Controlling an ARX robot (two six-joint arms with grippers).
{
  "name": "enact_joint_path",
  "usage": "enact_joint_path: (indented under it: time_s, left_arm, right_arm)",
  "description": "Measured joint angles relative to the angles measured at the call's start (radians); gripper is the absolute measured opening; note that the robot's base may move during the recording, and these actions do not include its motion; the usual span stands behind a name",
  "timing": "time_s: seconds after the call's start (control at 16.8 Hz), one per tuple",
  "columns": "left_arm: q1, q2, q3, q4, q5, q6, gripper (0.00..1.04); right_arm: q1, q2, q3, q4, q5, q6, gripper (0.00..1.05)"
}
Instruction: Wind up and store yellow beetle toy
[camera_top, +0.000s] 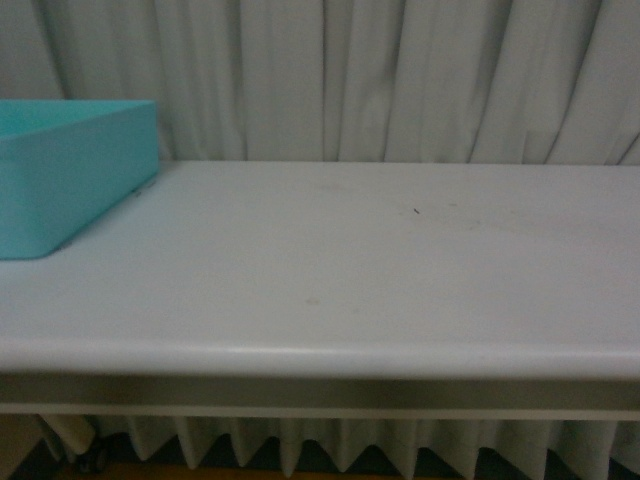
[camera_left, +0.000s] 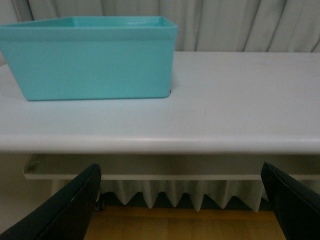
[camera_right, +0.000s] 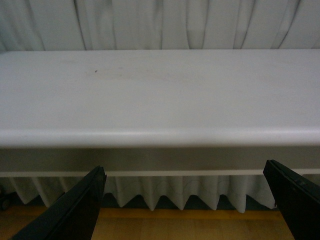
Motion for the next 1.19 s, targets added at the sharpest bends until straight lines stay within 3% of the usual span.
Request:
enact_joint_path:
  time_s: [1.19]
  left_arm:
    - [0.000,0.000,0.000,-0.002,0.000,0.000,0.98]
  right_arm:
    - [0.000,0.000,0.000,-0.003,0.000,0.000,0.98]
